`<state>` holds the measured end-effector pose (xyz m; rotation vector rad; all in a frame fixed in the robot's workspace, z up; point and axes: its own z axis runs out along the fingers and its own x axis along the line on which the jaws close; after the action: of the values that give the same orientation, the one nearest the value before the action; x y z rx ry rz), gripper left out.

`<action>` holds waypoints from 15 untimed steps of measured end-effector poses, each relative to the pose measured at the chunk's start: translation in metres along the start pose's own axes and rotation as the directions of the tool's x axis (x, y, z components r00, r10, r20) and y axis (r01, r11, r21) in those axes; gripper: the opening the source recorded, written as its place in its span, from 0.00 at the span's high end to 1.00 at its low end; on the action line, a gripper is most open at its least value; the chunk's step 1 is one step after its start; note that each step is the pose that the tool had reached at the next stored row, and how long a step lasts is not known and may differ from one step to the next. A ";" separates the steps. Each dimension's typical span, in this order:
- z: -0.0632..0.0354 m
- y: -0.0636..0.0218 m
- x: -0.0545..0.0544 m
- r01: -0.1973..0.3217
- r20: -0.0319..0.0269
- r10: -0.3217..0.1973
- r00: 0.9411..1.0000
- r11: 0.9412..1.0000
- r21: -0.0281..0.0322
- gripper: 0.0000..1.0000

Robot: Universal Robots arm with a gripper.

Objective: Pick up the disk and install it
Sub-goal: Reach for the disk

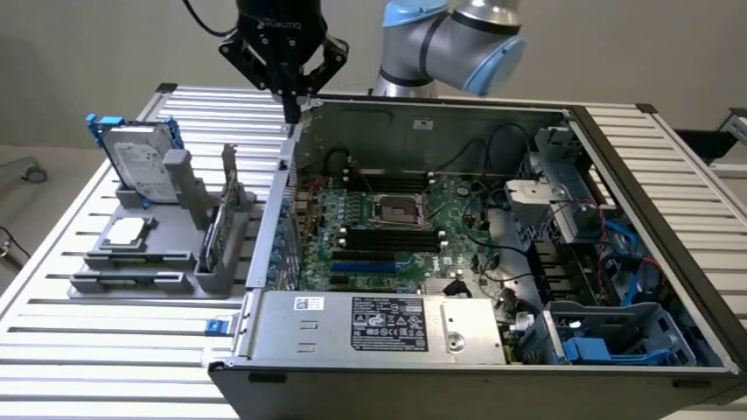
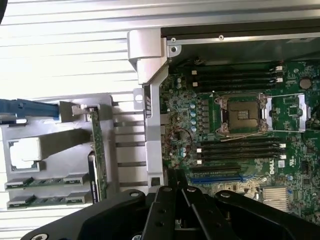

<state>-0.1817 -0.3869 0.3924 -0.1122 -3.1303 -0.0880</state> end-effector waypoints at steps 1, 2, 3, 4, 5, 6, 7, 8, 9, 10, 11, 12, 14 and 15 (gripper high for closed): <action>0.0000 0.0004 0.003 0.000 -0.003 0.000 1.000 1.000 -0.001 0.89; 0.0001 0.0008 0.007 0.000 -0.006 0.000 1.000 1.000 -0.002 0.89; 0.0002 0.0012 0.010 0.000 -0.009 0.000 1.000 1.000 -0.002 0.89; 0.0003 0.0016 0.013 -0.001 -0.012 0.001 1.000 1.000 -0.003 0.89; 0.0003 0.0019 0.016 -0.001 -0.015 0.001 1.000 1.000 -0.004 0.89; 0.0004 0.0023 0.020 -0.001 -0.018 0.001 1.000 1.000 -0.005 0.89; 0.0005 0.0027 0.023 -0.001 -0.021 0.001 1.000 1.000 -0.006 0.89; 0.0006 0.0032 0.026 -0.001 -0.024 0.001 1.000 1.000 -0.007 0.89; 0.0006 0.0036 0.029 -0.001 -0.027 0.001 1.000 1.000 -0.008 0.89; 0.0007 0.0041 0.033 -0.002 -0.030 0.001 1.000 1.000 -0.009 0.89; 0.0008 0.0046 0.036 -0.002 -0.033 0.002 0.999 1.000 -0.010 0.89; 0.0008 0.0050 0.039 -0.002 -0.035 0.002 0.999 1.000 -0.011 0.89; 0.0010 0.0060 0.045 -0.002 -0.041 0.002 0.999 1.000 -0.013 0.89; 0.0011 0.0064 0.049 -0.003 -0.044 0.002 0.999 1.000 -0.014 0.89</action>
<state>-0.2298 -0.3770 0.3922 -0.1123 -3.0862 -0.1103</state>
